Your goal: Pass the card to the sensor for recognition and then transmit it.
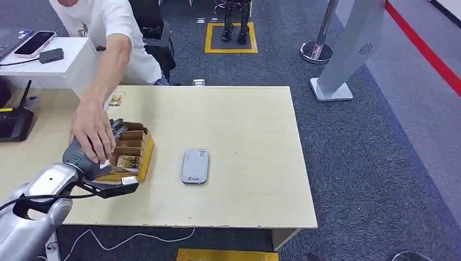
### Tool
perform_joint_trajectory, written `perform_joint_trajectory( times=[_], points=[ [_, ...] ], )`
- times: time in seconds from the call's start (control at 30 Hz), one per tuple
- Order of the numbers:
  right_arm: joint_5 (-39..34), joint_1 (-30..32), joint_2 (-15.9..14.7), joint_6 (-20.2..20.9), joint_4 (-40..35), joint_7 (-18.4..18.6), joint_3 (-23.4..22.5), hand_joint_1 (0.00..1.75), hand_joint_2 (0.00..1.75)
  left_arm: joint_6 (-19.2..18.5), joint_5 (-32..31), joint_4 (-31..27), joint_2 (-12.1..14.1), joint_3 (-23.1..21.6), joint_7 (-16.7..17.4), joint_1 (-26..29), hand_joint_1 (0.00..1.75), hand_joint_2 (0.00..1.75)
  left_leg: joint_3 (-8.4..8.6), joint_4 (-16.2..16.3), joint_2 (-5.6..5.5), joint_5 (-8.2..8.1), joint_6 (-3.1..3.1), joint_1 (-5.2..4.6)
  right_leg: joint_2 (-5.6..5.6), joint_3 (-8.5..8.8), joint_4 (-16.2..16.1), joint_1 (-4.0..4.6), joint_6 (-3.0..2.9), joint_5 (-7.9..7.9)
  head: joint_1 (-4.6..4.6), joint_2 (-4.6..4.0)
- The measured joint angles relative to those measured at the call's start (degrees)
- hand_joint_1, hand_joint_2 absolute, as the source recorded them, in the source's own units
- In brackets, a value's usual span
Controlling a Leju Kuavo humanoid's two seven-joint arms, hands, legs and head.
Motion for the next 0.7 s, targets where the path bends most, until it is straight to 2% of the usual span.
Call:
perform_joint_trajectory(
  times=[0.27, 0.57, 0.7],
  points=[
    [-0.1, 0.1, 0.0, 0.0, 0.0, 0.1, 0.0, 0.0, 1.75, 0.0, 0.1, 1.1, -0.5, -0.8, 0.0, -0.5, 0.0, 1.75, -0.05, 0.0, -0.01, 0.0, 0.0, 0.0, 0.01, -0.02, 0.0, 0.0, 0.0, 0.0, 0.02, 0.0],
    [-0.2, 0.1, 0.1, 0.0, 0.1, 0.1, 0.0, 0.0, 1.75, -0.4, 1.8, 1.3, 0.1, -1.0, 0.2, -0.1, 0.0, 1.75, -0.1, 0.0, -0.13, 0.09, 0.05, 0.0, -0.13, -0.03, 0.0, 0.0, 0.01, 0.01, 0.02, 0.0],
    [-1.0, 0.2, 0.1, 0.0, 0.1, 0.1, 0.0, 0.0, 1.75, 0.2, 1.8, 1.3, -1.1, -1.1, 2.6, 0.7, 0.0, 1.75, -0.1, 0.0, -0.13, 0.1, 0.05, 0.0, -0.13, -0.03, 0.0, -0.01, 0.05, 0.05, 0.0, 0.0]
  ],
)
